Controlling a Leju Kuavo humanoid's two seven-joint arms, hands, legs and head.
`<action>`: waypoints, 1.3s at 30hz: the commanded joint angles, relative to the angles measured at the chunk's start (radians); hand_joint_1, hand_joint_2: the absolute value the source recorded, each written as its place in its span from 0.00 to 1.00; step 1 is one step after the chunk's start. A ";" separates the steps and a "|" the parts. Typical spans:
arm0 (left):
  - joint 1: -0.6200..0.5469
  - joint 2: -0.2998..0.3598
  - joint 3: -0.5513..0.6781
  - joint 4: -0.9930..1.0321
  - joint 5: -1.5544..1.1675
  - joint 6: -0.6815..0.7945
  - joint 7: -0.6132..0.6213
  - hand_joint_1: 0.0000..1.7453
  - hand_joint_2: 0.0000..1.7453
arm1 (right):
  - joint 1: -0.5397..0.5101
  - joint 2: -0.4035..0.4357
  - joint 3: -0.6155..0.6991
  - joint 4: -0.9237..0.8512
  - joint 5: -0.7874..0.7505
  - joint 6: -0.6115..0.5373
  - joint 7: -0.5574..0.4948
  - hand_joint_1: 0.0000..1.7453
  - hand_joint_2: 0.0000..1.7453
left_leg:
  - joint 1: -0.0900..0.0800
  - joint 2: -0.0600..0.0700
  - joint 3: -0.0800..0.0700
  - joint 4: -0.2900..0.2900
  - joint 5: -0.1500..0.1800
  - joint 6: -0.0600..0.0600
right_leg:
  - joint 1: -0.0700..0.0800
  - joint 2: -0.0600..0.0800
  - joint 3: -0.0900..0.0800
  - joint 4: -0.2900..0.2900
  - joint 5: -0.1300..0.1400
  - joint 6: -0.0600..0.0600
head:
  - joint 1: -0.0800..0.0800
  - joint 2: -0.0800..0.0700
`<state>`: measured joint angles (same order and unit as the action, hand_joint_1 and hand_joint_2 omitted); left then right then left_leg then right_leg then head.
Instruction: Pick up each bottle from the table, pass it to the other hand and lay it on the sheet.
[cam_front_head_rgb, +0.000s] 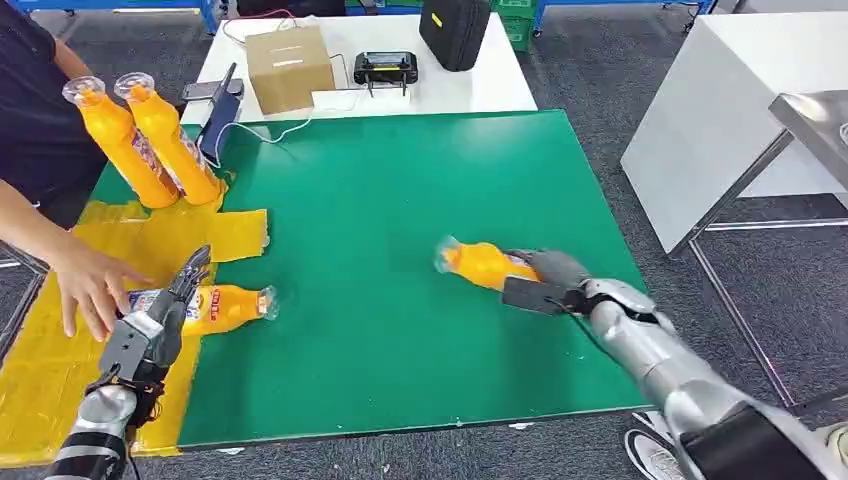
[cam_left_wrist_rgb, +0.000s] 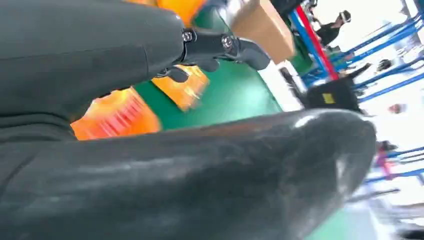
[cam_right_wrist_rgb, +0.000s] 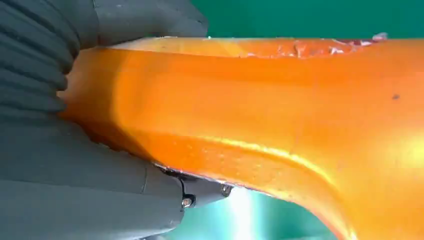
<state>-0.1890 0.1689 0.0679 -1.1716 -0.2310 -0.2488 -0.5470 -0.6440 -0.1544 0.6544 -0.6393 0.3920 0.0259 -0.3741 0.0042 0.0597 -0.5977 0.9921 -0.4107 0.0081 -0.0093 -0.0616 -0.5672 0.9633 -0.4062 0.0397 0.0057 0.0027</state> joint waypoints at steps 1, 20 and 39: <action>0.034 -0.093 0.059 -0.116 0.036 -0.024 0.040 0.00 0.00 | 0.170 0.129 -0.225 -0.383 -0.040 0.000 0.075 1.00 1.00 | 0.000 -0.004 -0.002 0.000 -0.001 -0.002 | 0.000 0.006 -0.005 0.003 -0.002 -0.004 | -0.002 0.000; 0.026 -0.210 -0.045 -0.251 0.225 -0.014 0.112 0.00 1.00 | 0.120 0.344 -0.100 -0.415 -0.152 0.018 0.093 1.00 1.00 | 0.001 -0.017 -0.013 0.001 0.004 -0.001 | 0.001 -0.005 -0.011 0.003 -0.002 -0.003 | -0.001 0.000; 0.000 -0.217 -0.135 -0.240 0.194 0.004 0.102 0.00 1.00 | 0.061 0.395 -0.002 -0.261 -0.158 0.020 0.120 1.00 1.00 | 0.001 -0.018 -0.015 0.000 0.006 -0.001 | 0.000 -0.008 -0.011 0.002 -0.001 -0.003 | -0.001 0.000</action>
<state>-0.1451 -0.0492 -0.0351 -1.4569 -0.0252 -0.2514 -0.4452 -0.5118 0.2430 0.6149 -1.0380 0.2457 0.0431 -0.2579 0.0043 0.0446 -0.6160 0.9922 -0.4036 0.0078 -0.0082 -0.0747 -0.5824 0.9653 -0.4061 0.0381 0.0046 0.0027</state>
